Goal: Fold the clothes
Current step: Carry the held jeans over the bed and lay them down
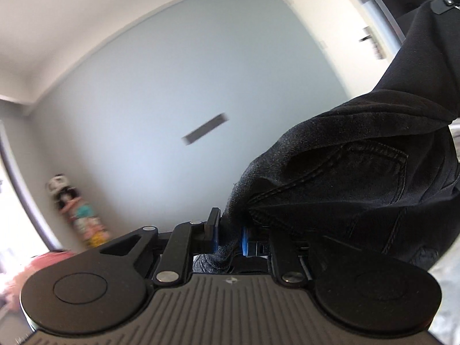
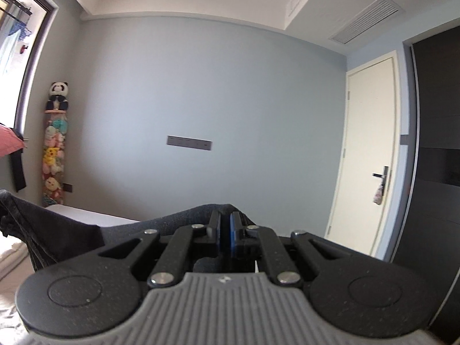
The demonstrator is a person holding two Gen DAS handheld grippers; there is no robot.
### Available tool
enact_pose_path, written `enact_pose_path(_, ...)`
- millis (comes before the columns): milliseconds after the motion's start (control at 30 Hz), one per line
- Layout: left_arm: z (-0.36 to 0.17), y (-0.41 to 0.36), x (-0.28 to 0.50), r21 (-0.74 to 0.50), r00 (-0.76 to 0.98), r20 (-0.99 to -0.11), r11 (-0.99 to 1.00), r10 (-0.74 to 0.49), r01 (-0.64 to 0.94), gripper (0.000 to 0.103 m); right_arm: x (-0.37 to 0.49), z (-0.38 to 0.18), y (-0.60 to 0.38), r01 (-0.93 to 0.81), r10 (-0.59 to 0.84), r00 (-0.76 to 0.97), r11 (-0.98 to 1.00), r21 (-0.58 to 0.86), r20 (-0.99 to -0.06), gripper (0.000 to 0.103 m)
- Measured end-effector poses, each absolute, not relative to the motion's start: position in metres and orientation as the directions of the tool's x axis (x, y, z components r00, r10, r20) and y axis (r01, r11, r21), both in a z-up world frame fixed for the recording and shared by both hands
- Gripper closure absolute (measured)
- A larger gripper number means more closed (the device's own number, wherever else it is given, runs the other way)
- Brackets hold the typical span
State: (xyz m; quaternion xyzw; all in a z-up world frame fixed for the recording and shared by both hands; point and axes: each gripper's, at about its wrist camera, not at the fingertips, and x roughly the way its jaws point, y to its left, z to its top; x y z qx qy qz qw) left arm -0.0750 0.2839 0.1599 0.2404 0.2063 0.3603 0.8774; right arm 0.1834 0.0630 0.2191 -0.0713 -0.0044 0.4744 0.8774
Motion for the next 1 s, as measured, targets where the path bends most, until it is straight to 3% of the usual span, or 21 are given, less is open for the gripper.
enact_pose_path(167,0.164,0.315,-0.147,0.629,0.509,-0.202,0.509,0.837,-0.588,0.086,0.145,0.212,0.126,-0.922,0.915,0.383,0.372,-0.105,-0.129,0.096)
enact_pose_path(300,0.131,0.328,-0.195,0.669,0.411,-0.314,0.507,0.856,-0.543,0.086,0.124,0.18,0.169,-0.966,0.924,0.257,0.243,-0.085,-0.284,0.096)
enact_pose_path(400,0.092,0.326,-0.224,0.68,0.355,-0.43,0.556,0.83,-0.477,0.087,0.121,0.147,0.19,-0.971,0.888,0.239,0.208,-0.121,-0.394,0.103)
enact_pose_path(600,0.015,0.307,-0.269,0.632,0.279,-0.654,0.711,0.703,-0.31,0.088,0.151,0.1,0.188,-0.975,0.794,0.208,0.212,-0.06,-0.571,0.103)
enact_pose_path(700,-0.018,0.298,-0.285,0.599,0.251,-0.726,0.768,0.64,-0.227,0.088,0.15,0.07,0.183,-0.976,0.744,0.201,0.21,-0.062,-0.638,0.103)
enact_pose_path(900,-0.004,0.319,-0.319,0.379,0.311,-0.842,0.893,0.442,-0.242,0.079,0.168,0.015,0.18,-0.965,0.649,0.169,0.261,0.008,-0.741,0.101)
enact_pose_path(1000,0.009,0.311,-0.323,0.343,0.321,-0.859,0.914,0.398,-0.216,0.074,0.182,-0.002,0.175,-0.958,0.625,0.164,0.287,0.029,-0.763,0.095)
